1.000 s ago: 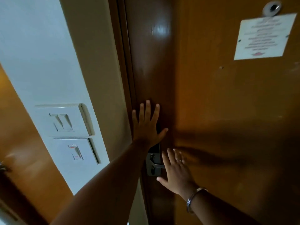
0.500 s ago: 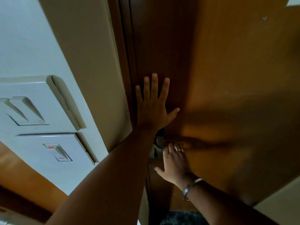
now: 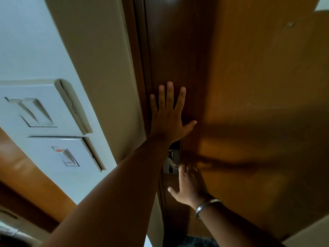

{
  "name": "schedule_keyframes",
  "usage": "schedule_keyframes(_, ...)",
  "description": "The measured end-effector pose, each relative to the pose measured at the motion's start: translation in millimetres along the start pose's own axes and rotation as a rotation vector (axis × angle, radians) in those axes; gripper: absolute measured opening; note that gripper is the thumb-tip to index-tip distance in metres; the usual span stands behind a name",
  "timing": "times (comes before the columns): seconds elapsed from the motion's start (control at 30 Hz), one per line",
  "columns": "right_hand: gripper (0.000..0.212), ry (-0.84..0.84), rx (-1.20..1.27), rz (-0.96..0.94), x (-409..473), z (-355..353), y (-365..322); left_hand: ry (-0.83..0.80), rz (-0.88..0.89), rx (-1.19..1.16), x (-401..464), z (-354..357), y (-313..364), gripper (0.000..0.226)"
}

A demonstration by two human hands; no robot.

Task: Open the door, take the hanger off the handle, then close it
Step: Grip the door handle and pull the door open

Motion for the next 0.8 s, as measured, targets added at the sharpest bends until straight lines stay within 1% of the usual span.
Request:
schedule_keyframes(0.2, 0.074, -0.022, 0.0, -0.076, -4.8, -4.0, 5.5, 0.004, -0.031, 0.035, -5.4, -4.5, 1.5, 0.114)
schedule_keyframes(0.33, 0.075, -0.048, -0.057, -0.143, -10.4, -14.9, 4.9, -0.005, -0.052, 0.053, -10.7, -13.3, 4.4, 0.116)
schedule_keyframes(0.47, 0.071, -0.053, -0.129, -0.165, -21.9, -28.8, 0.2, -0.029, -0.05, 0.021, -21.1, -29.1, 8.7, 0.116)
schedule_keyframes(0.57, 0.073, -0.067, -0.166, -0.154, -35.9, -34.3, -5.4, -0.053, -0.059, -0.008, -31.6, -41.7, 11.4, 0.115)
schedule_keyframes(0.7, 0.058, -0.018, -0.199, -0.123, -56.9, -42.8, -11.5, -0.135, -0.068, -0.049, -42.9, -59.1, 16.4, 0.115)
schedule_keyframes(0.8, 0.054, -0.014, -0.209, -0.074, -79.7, -50.5, -23.6, -0.175, -0.006, -0.089, -59.1, -79.7, 18.1, 0.105)
Point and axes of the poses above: each hand's wrist, its own x-axis towards the middle knuckle, its own z-axis out of the palm, y = z × x, the point moved 5 cm from there along x, towards the middle knuckle, and after that the axes turned 4 degrees about y, right-handed, at the moved point
